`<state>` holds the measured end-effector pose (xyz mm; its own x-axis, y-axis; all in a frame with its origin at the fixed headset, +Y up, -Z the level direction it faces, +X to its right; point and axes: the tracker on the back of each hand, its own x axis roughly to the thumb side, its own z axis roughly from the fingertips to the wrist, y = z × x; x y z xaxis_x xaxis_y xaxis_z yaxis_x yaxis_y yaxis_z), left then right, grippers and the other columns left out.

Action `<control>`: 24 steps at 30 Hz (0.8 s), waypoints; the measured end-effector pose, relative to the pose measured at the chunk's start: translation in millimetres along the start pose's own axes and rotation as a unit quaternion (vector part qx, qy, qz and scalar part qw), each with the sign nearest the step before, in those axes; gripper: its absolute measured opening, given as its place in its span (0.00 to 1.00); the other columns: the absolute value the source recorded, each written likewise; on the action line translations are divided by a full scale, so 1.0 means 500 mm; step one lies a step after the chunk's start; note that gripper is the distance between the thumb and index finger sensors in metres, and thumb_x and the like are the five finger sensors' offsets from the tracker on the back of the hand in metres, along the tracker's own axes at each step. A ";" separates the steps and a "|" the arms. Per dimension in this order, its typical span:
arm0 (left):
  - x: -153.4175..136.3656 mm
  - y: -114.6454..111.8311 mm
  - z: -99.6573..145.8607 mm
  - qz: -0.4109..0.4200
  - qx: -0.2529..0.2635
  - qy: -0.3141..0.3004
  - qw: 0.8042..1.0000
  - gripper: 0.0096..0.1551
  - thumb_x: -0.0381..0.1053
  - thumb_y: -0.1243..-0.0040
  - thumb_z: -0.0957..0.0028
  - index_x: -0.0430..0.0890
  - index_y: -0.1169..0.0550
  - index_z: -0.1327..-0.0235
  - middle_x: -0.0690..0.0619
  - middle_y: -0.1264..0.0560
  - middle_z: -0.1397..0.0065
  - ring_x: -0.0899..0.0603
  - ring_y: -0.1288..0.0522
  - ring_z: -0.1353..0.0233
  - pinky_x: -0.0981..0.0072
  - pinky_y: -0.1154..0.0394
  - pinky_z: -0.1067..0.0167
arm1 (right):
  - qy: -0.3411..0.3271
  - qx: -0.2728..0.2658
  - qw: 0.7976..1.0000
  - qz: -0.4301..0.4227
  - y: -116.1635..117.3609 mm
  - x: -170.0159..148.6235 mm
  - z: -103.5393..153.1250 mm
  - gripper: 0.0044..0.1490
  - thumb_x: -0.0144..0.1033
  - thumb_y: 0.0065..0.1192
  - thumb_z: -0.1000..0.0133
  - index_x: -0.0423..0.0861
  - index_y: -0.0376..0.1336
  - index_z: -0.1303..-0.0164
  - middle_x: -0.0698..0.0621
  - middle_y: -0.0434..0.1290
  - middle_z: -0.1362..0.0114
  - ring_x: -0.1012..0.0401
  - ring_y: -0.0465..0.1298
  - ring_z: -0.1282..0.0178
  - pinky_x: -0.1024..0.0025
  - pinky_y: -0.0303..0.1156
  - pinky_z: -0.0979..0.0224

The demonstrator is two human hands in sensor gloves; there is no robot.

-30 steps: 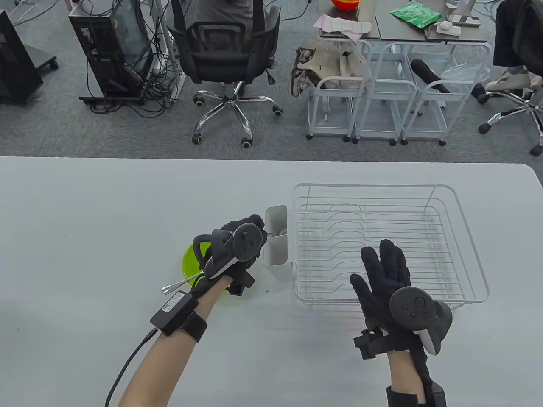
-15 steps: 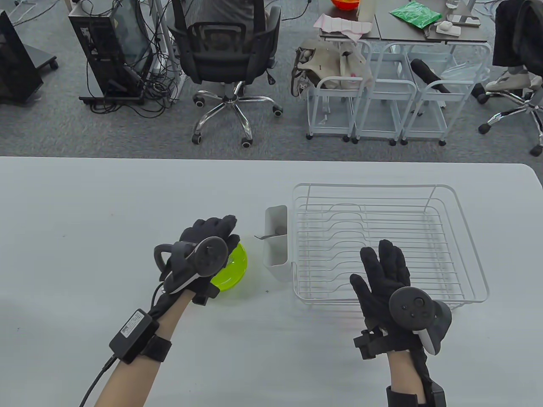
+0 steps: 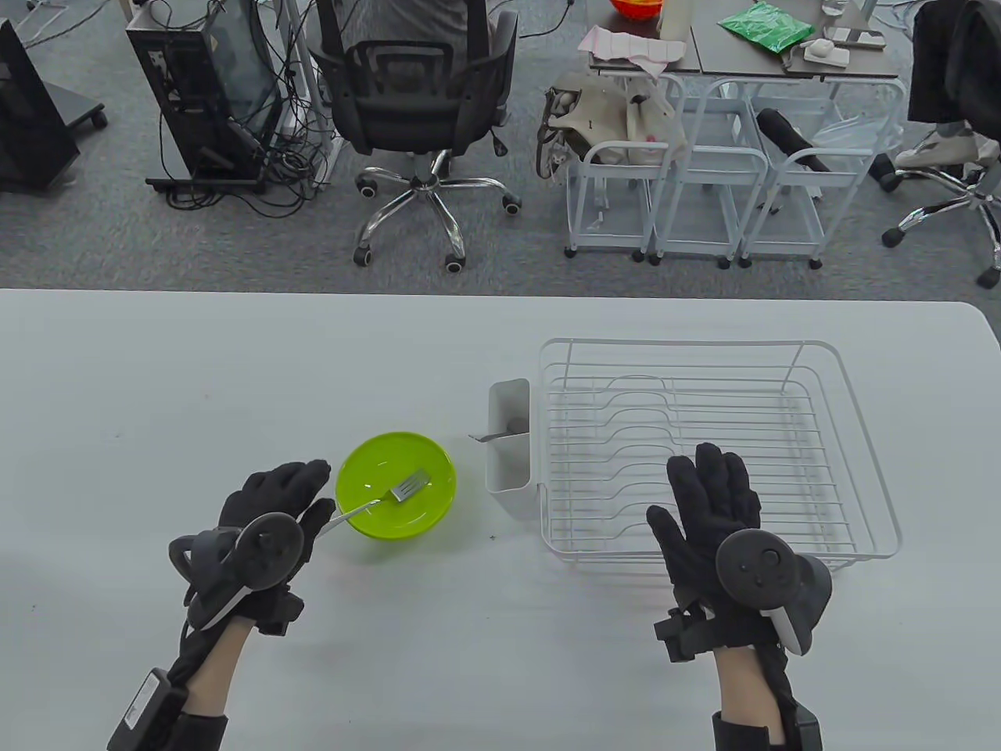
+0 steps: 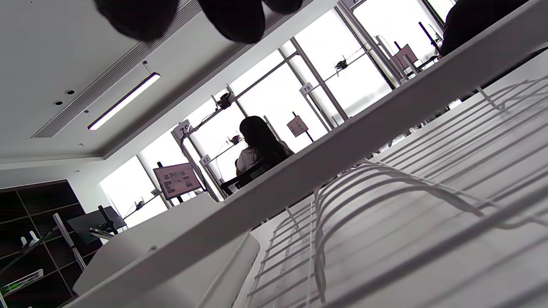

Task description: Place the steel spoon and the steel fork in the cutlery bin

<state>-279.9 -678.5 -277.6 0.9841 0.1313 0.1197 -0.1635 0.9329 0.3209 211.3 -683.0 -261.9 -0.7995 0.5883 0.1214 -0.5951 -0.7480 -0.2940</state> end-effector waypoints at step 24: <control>-0.009 -0.092 0.037 -0.113 -0.056 -0.045 0.991 0.32 0.66 0.33 0.57 0.63 0.19 0.37 0.61 0.16 0.30 0.48 0.17 0.34 0.59 0.17 0.42 | 0.003 0.002 1.000 0.011 -0.003 -0.001 -0.001 0.44 0.54 0.53 0.44 0.47 0.56 0.17 0.43 0.47 0.12 0.42 0.41 0.12 0.37 0.42 0.21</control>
<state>-278.3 -728.1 -275.7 0.9837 -0.1111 0.1416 0.0743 0.9672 0.2428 212.6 -681.8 -261.9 -0.8114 0.5743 0.1085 -0.5782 -0.7615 -0.2929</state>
